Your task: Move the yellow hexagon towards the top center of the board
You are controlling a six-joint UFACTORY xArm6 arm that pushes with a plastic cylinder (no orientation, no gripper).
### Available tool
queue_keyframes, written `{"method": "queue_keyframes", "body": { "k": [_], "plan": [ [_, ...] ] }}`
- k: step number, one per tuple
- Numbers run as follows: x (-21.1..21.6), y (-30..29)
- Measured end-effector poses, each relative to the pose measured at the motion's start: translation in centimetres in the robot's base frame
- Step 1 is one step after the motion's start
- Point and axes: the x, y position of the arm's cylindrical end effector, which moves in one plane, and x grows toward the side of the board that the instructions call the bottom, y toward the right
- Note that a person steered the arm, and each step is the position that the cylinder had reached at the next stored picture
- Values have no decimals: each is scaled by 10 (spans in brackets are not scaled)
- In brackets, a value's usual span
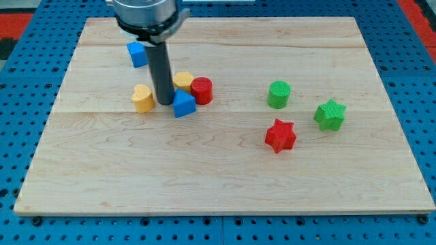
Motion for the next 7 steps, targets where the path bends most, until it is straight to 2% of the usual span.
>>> {"method": "queue_keyframes", "body": {
  "k": [1, 3, 5, 6, 7],
  "plan": [
    [-19, 35],
    [-97, 51],
    [-72, 52],
    [-72, 13],
    [-54, -26]
  ]
}}
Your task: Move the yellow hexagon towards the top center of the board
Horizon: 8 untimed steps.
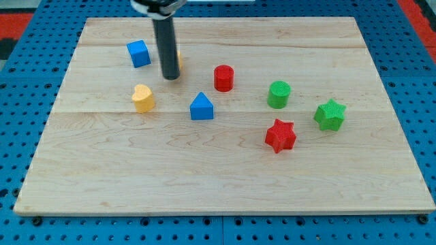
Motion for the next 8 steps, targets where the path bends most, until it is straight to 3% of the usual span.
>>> {"method": "queue_keyframes", "body": {
  "k": [1, 2, 3, 4, 5, 6, 7, 8],
  "plan": [
    [-15, -29],
    [-15, 55],
    [-37, 93],
    [-12, 82],
    [-26, -6],
    [-30, 25],
    [-63, 65],
    [-120, 49]
  ]
}}
